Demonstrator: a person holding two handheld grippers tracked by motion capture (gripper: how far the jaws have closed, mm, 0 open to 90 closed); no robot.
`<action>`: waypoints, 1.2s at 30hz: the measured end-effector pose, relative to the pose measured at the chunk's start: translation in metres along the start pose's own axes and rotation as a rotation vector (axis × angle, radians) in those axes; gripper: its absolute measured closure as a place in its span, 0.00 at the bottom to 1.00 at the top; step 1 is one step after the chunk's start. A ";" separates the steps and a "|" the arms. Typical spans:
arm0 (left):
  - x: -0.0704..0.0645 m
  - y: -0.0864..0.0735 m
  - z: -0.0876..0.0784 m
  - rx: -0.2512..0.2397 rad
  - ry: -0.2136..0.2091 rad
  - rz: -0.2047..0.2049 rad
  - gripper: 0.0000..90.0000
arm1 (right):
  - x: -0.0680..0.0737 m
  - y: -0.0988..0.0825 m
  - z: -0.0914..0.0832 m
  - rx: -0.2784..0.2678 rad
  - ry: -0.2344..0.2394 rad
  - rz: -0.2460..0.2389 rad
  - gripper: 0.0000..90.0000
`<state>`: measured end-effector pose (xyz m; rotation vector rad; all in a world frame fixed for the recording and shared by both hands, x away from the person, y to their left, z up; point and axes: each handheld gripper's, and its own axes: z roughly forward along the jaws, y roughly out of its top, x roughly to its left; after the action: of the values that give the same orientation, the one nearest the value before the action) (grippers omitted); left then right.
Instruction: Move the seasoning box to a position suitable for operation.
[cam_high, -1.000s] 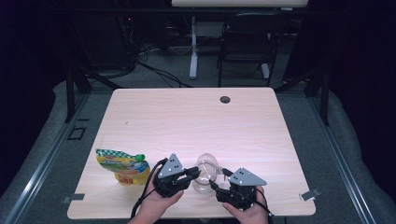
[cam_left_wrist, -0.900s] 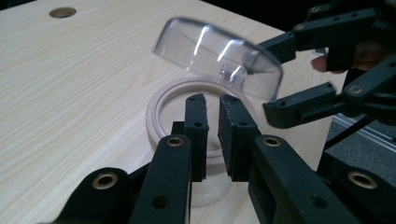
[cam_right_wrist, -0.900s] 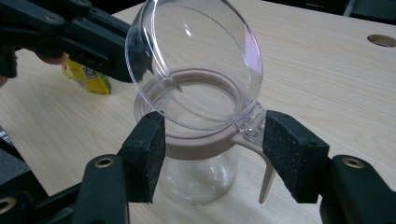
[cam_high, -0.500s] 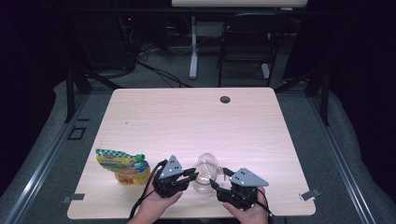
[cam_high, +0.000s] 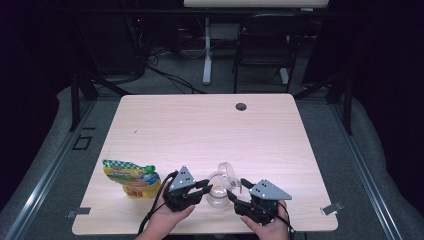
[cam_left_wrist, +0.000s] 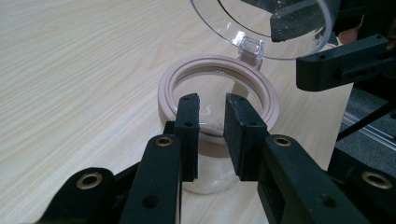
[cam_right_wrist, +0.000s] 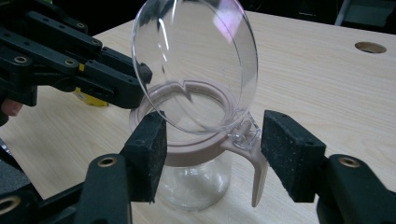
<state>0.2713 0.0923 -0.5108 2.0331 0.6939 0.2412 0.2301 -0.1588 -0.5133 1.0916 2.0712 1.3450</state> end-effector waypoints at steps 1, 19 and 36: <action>0.000 0.000 0.000 0.000 0.000 0.000 0.84 | 0.000 0.000 0.000 -0.006 0.005 0.007 0.48; 0.000 -0.001 0.000 -0.001 0.001 0.002 0.84 | -0.008 -0.003 -0.009 -0.004 0.006 0.034 0.66; 0.000 0.000 0.000 -0.001 0.002 0.001 0.84 | -0.009 -0.004 -0.005 0.001 -0.005 0.078 0.65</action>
<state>0.2707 0.0922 -0.5110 2.0328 0.6941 0.2438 0.2305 -0.1699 -0.5157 1.1855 2.0447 1.3765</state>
